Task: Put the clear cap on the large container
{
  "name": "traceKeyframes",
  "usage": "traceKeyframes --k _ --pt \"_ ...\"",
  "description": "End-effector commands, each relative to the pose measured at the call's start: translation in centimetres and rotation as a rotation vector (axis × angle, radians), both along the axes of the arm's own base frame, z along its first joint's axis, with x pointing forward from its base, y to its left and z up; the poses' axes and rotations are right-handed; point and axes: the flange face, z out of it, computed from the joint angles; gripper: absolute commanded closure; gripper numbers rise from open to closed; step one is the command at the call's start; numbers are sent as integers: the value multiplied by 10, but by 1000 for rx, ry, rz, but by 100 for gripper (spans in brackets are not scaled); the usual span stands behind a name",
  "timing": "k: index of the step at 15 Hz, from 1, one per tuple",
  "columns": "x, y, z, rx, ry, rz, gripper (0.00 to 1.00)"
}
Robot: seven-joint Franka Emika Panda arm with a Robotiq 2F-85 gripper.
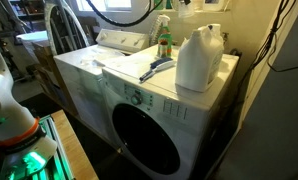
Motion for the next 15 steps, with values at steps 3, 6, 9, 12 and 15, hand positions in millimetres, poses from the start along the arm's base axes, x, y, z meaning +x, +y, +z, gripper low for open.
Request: traceKeyframes --k 3,6,9,12,15 --pt "35 -61 -6 55 -34 -149 56" --pt "51 -79 -20 87 -53 -205 56" --pt "62 -84 -35 120 -35 -237 56" --pt "69 -86 -47 144 -15 -267 56" --pt "73 -89 -51 147 -22 -291 56"
